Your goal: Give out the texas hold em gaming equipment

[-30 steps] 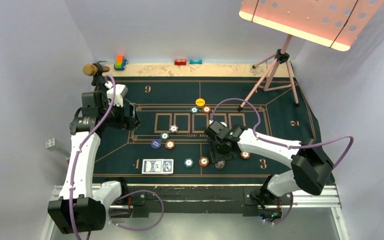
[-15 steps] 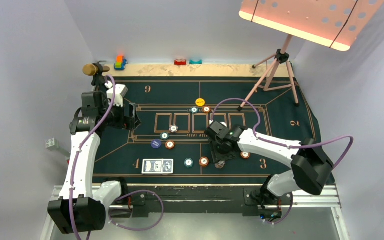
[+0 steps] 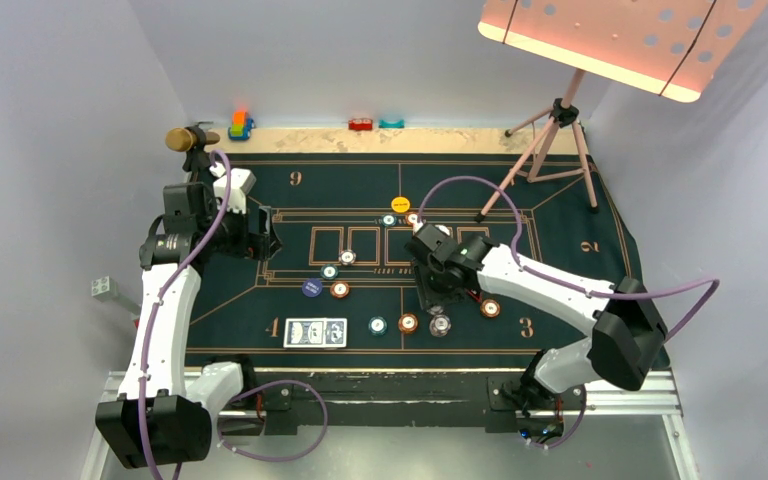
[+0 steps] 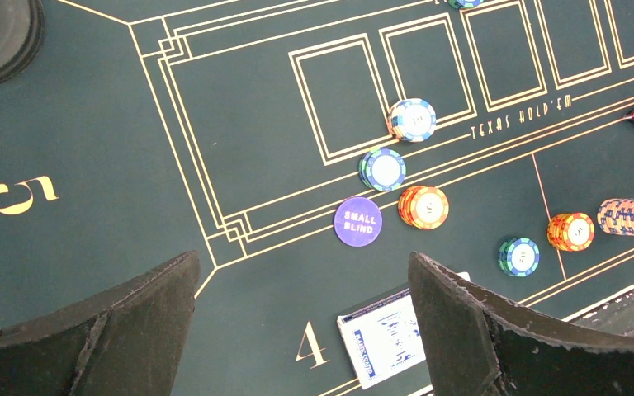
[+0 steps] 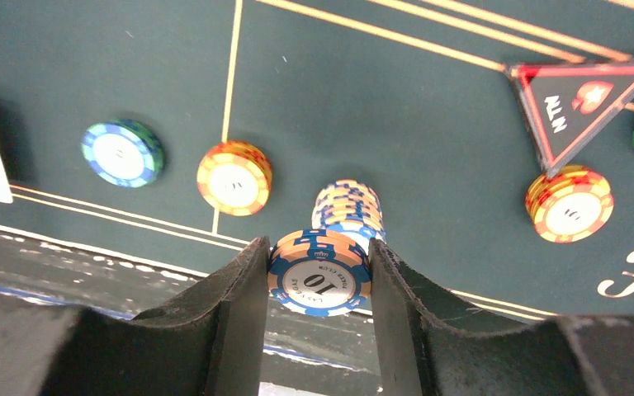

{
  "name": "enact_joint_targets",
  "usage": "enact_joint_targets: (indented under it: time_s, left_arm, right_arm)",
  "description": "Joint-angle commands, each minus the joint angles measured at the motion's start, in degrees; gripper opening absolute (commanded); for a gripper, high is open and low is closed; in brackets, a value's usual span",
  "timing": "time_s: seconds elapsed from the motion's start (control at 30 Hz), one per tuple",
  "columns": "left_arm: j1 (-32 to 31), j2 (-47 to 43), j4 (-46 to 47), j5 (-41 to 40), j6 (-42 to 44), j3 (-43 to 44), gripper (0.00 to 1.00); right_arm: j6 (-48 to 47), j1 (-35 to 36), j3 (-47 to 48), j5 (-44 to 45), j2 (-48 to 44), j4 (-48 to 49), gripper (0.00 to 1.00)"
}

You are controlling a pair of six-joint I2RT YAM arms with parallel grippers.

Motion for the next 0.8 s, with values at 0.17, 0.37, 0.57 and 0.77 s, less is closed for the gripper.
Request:
enact_joint_targets:
  time_s: [0.17, 0.37, 0.57, 0.77]
  left_arm:
    - [0.42, -1.13, 1.2, 0.57, 0.73, -0.08, 1.0]
    - [0.36, -1.1, 1.24, 0.47, 0.82, -0.14, 1.0]
    - [0.4, -1.17, 1.18, 0.54, 0.8, -0.1, 1.0]
    - [0.44, -1.15, 1.35, 0.54, 0.81, -0.21, 1.0]
  right_arm:
    - [-7.23, -10.78, 13.67, 3.1, 6.05, 2.22, 0.17]
    - [-9.77, -17.12, 23.93, 3.15, 18.24, 6.68, 0.16]
    - [-10.84, -18.0, 33.59, 1.78, 29.76, 7.87, 0.16]
    - [-10.99, -17.71, 38.05, 0.35, 36.79, 8.8, 0.15]
